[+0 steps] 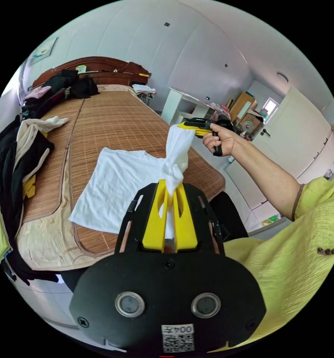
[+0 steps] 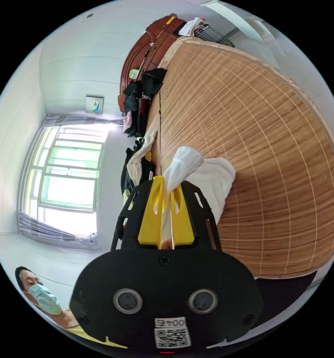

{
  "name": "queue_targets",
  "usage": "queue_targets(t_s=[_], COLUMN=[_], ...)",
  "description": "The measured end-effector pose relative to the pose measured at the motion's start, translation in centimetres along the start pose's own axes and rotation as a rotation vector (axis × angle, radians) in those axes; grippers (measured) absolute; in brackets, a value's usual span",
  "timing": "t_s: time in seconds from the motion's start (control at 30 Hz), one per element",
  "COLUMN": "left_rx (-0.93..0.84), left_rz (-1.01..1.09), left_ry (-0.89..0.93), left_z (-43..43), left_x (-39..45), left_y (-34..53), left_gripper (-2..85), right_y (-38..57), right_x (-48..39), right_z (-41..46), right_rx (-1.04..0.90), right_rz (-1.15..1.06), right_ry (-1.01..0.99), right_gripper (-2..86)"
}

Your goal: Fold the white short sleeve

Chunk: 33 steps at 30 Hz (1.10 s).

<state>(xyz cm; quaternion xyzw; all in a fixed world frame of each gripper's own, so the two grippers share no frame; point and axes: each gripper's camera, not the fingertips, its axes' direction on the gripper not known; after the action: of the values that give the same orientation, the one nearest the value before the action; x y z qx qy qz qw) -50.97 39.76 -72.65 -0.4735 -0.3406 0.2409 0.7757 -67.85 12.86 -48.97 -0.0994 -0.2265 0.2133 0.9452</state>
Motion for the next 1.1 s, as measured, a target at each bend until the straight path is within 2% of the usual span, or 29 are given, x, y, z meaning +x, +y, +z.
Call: queue_targets(t_s=[0.23,0.57,0.87,1.1], left_rx=[0.026,0.039,-0.02,0.01], left_rz=[-0.174,-0.319,-0.39,-0.477], left_ry=[-0.02,-0.038,-0.062,-0.024], left_z=[-1.6,-3.3,-2.5,-3.4], left_x=[-6.8,-13.0,-17.8,-20.5], left_y=[0.4,0.5,0.0,0.9], left_gripper=[2.1,2.5,3.0,3.9], right_y=[-3.9,-8.0,-11.1,-12.0], right_x=[-6.9,-14.2,-15.1,-14.6], right_z=[7.1,14.1,18.4,20.0], right_rx=[-0.071,-0.159,-0.218,-0.241], right_rz=[-0.047,-0.109,-0.059,-0.04], right_ry=[0.14,0.311,0.407,0.44], right_gripper=[3.8,4.0,4.1,5.2])
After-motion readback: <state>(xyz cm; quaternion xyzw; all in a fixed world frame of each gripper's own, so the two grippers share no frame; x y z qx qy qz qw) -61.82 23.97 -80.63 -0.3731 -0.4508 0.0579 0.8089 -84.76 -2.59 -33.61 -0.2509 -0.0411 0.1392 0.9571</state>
